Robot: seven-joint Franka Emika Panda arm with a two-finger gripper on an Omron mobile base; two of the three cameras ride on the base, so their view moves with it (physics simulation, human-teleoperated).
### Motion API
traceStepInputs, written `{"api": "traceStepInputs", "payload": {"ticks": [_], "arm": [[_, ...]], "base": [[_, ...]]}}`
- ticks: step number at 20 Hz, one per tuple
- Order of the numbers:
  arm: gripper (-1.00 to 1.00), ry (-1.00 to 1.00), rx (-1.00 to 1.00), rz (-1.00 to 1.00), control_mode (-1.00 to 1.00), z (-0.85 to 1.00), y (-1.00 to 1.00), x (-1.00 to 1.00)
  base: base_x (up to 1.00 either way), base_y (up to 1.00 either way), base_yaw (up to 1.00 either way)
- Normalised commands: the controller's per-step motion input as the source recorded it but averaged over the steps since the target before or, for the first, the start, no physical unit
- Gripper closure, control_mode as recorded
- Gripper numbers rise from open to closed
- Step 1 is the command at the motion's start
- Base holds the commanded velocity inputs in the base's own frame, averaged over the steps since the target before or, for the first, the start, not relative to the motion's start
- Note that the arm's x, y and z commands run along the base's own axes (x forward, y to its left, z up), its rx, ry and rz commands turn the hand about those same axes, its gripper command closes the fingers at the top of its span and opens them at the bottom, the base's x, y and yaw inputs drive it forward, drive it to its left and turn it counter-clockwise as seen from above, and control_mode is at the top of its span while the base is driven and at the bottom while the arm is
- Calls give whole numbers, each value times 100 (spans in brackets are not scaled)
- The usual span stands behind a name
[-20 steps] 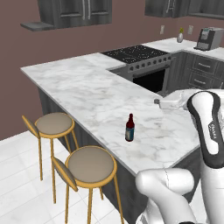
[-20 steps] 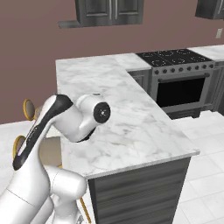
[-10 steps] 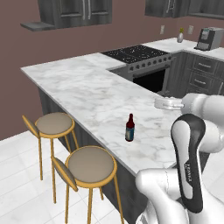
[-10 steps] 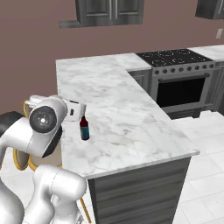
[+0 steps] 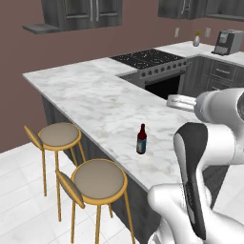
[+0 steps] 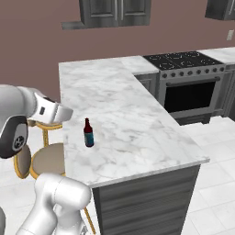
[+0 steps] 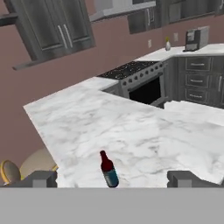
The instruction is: Get the candle and the beer from the cabinet and move them to the dining counter.
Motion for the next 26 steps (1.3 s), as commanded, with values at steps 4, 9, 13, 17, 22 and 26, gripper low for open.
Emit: {"api": "traceStepInputs", "payload": {"ticks": [4, 9, 13, 17, 22, 26], "arm": [[-100, 6, -3, -5, -100, 2, 5, -1], [-100, 0, 0, 0, -100, 0, 0, 0], [-100, -5, -1, 0, 100, 0, 3, -15], [-100, 0, 0, 0, 100, 0, 0, 0], [-100, 0, 0, 0, 100, 0, 0, 0], [-100, 0, 0, 0, 100, 0, 0, 0]], "base": [[0, 0, 0], [0, 0, 0], [-15, 0, 0], [-84, -25, -9], [-76, -43, -14], [-19, -64, -19]]}}
